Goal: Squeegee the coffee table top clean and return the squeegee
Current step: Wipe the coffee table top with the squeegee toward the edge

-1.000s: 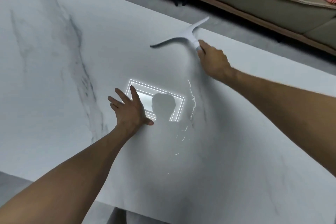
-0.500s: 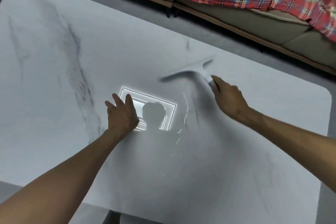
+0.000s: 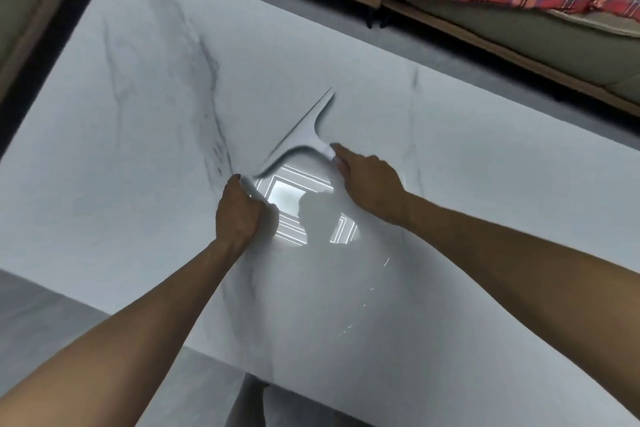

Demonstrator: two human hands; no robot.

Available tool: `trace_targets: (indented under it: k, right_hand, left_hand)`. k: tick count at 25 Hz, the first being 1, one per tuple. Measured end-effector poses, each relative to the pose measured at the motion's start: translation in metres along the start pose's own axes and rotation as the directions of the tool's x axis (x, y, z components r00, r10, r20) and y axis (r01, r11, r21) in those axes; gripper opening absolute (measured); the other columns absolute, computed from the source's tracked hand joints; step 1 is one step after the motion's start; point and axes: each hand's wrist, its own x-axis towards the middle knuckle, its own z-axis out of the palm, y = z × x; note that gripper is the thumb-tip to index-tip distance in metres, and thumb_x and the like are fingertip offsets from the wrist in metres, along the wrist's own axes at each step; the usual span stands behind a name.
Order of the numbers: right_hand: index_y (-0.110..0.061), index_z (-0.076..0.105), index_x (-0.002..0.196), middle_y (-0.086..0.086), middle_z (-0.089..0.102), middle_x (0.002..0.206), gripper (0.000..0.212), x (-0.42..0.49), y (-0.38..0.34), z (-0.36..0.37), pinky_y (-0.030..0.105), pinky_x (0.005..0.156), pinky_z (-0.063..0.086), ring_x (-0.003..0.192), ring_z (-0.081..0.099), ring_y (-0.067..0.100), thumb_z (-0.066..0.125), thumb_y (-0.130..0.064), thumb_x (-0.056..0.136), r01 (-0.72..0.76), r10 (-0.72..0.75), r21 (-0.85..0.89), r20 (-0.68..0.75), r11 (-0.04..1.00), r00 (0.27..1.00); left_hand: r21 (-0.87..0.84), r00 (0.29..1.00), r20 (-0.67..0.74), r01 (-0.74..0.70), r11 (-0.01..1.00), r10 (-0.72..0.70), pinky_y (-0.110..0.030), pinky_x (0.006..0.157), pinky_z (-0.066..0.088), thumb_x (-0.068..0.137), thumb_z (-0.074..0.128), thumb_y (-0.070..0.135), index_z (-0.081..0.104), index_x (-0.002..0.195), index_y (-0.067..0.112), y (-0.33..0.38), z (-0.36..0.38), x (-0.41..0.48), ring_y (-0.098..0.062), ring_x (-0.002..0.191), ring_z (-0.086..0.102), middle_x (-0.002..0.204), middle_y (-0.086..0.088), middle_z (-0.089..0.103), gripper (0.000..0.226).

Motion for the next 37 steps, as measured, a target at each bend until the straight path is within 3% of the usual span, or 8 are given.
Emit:
trace_targets:
  k: [4,9,14,21,24,28,31,37]
  right_hand:
    - [-0.045,0.029,0.143,0.002,0.066,0.11,0.044,-0.049,0.079,-0.024,0.036,0.074,0.045,0.092,0.061,0.031,0.027,-0.032,0.101,-0.01,0.025,-0.161,0.092,0.987,0.995]
    - [-0.049,0.033,0.139,-0.001,0.067,0.113,0.039,-0.108,0.174,-0.081,0.038,0.075,0.047,0.092,0.06,0.031,0.02,-0.043,0.103,-0.22,0.235,-0.207,0.047,0.953,0.971]
    - [-0.045,0.043,0.134,-0.004,0.06,0.092,0.038,-0.075,0.183,-0.12,0.042,0.085,0.049,0.09,0.058,0.031,0.027,-0.052,0.1,-0.242,0.247,0.063,-0.101,0.968,0.964]
    - [-0.014,0.046,0.127,0.015,0.06,0.107,0.036,0.009,0.163,-0.098,0.038,0.067,0.042,0.096,0.059,0.039,0.026,-0.03,0.102,-0.352,0.393,0.225,-0.174,0.909,0.903]
    - [-0.018,0.039,0.14,0.022,0.064,0.111,0.04,-0.046,0.173,-0.074,0.044,0.081,0.044,0.103,0.056,0.046,0.028,-0.031,0.104,-0.37,0.392,0.151,-0.171,0.917,0.904]
    - [-0.031,0.029,0.144,0.008,0.062,0.073,0.046,-0.145,0.183,-0.056,0.035,0.063,0.044,0.067,0.057,0.032,0.021,-0.046,0.101,-0.44,0.445,0.093,-0.037,0.893,0.895]
    - [-0.03,0.027,0.148,0.013,0.066,0.086,0.051,-0.177,0.187,-0.065,0.034,0.07,0.045,0.075,0.06,0.033,0.023,-0.047,0.1,-0.494,0.499,0.105,-0.023,0.863,0.866]
    - [-0.03,0.041,0.125,0.019,0.057,0.093,0.028,-0.067,0.213,-0.124,0.024,0.039,0.036,0.061,0.051,0.025,0.026,-0.032,0.101,-0.504,0.693,0.566,-0.176,0.652,0.699]
  left_hand:
    - [0.194,0.988,-0.004,-0.15,0.969,0.154,-0.031,0.08,0.043,0.082,0.06,0.011,0.041,0.124,0.01,0.011,0.031,0.002,-0.036,0.106,0.057,0.123,-0.014,0.047,0.047]
    - [0.554,0.939,0.193,-0.345,0.758,0.286,-0.053,0.113,0.03,0.058,0.086,0.041,0.012,0.148,0.006,0.046,0.099,-0.006,-0.055,0.132,0.027,0.149,-0.033,0.018,0.121]
    - [0.634,0.891,0.233,-0.444,0.634,0.39,-0.066,0.111,0.018,0.043,0.09,0.054,-0.006,0.152,0.012,0.062,0.154,-0.007,-0.068,0.133,0.01,0.154,-0.037,0.002,0.151]
    - [0.701,0.915,0.24,-0.394,0.594,0.324,-0.069,0.106,0.023,0.033,0.085,0.067,-0.005,0.15,0.017,0.063,0.161,0.01,-0.071,0.131,0.011,0.152,-0.041,0.003,0.156]
    - [0.724,0.915,0.256,-0.395,0.565,0.312,-0.069,0.104,0.026,0.032,0.084,0.069,-0.003,0.15,0.014,0.064,0.161,0.01,-0.072,0.129,0.014,0.15,-0.043,0.007,0.157]
    - [0.732,0.918,0.255,-0.388,0.56,0.304,-0.07,0.102,0.027,0.033,0.084,0.068,-0.001,0.151,0.013,0.068,0.159,0.007,-0.073,0.128,0.015,0.149,-0.044,0.007,0.155]
    - [0.734,0.918,0.26,-0.39,0.556,0.301,-0.069,0.103,0.026,0.036,0.083,0.069,-0.003,0.151,0.014,0.069,0.158,0.007,-0.072,0.129,0.013,0.15,-0.043,0.004,0.154]
    - [0.731,0.91,0.273,-0.407,0.549,0.311,-0.07,0.104,0.024,0.039,0.082,0.07,-0.005,0.151,0.014,0.069,0.158,0.007,-0.073,0.129,0.009,0.149,-0.044,0.0,0.153]
